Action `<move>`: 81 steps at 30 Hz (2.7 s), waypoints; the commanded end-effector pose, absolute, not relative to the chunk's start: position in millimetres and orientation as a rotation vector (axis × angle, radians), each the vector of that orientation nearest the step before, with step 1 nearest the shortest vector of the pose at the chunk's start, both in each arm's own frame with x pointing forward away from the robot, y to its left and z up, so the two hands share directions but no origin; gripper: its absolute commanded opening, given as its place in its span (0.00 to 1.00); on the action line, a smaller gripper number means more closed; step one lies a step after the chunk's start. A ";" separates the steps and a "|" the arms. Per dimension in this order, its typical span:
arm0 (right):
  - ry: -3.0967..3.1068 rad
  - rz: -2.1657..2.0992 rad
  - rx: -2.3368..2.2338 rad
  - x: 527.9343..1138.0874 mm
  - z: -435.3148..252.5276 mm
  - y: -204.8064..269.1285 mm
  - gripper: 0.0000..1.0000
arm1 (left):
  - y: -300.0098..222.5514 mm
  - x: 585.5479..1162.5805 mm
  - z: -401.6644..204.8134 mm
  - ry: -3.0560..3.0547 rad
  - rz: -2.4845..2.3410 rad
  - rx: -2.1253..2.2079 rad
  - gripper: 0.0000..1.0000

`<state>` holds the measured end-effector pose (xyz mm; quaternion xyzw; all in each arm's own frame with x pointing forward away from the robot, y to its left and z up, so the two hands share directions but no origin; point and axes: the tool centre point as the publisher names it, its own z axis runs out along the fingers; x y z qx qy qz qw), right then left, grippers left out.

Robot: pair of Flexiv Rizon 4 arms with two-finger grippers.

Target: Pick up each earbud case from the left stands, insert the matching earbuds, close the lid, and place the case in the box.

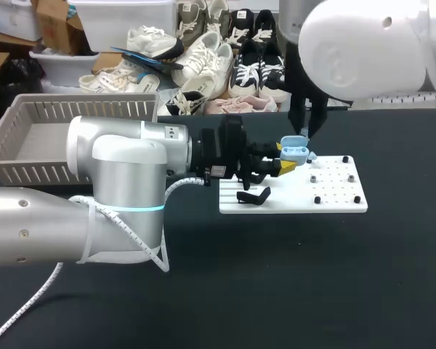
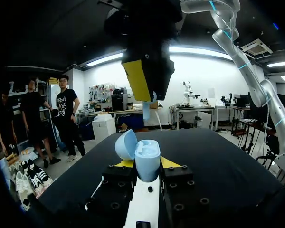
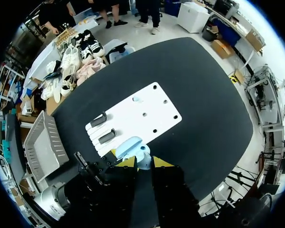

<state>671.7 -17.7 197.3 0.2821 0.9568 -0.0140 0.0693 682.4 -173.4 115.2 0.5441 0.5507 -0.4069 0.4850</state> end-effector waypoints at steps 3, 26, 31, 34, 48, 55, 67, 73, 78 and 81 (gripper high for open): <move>2.876 -0.005 0.825 668.6 187.2 -17.0 0.00 | -172.8 681.9 114.8 1.339 -0.990 1.323 0.00; 2.906 -0.021 0.816 670.2 171.7 -14.1 0.00 | -172.8 681.9 114.8 1.339 -0.990 1.323 0.00; 2.904 -0.019 0.820 671.6 172.3 -13.7 0.00 | -172.8 681.9 114.8 1.339 -0.990 1.323 0.00; 2.900 -0.019 0.819 672.3 173.8 -13.6 0.00 | -172.8 681.9 114.8 1.339 -0.990 1.323 0.00; 2.900 -0.028 0.831 673.3 172.1 -16.4 0.00 | -172.8 681.9 114.8 1.339 -0.990 1.323 0.00; 2.902 -0.022 0.830 675.0 171.2 -15.1 0.00 | -172.8 681.9 114.8 1.339 -0.990 1.323 0.00; 2.901 -0.026 0.838 676.2 170.9 -16.0 0.00 | -172.8 681.9 114.8 1.339 -0.990 1.323 0.00; 2.901 -0.023 0.846 676.2 170.3 -16.8 0.00 | -172.8 681.9 114.8 1.339 -0.990 1.323 0.00; 2.907 -0.022 0.849 677.0 167.1 -16.6 0.00 | -172.8 681.9 114.8 1.339 -0.990 1.323 0.00; 2.910 -0.021 0.849 677.4 165.7 -16.0 0.00 | -172.8 681.9 114.8 1.339 -0.990 1.323 0.00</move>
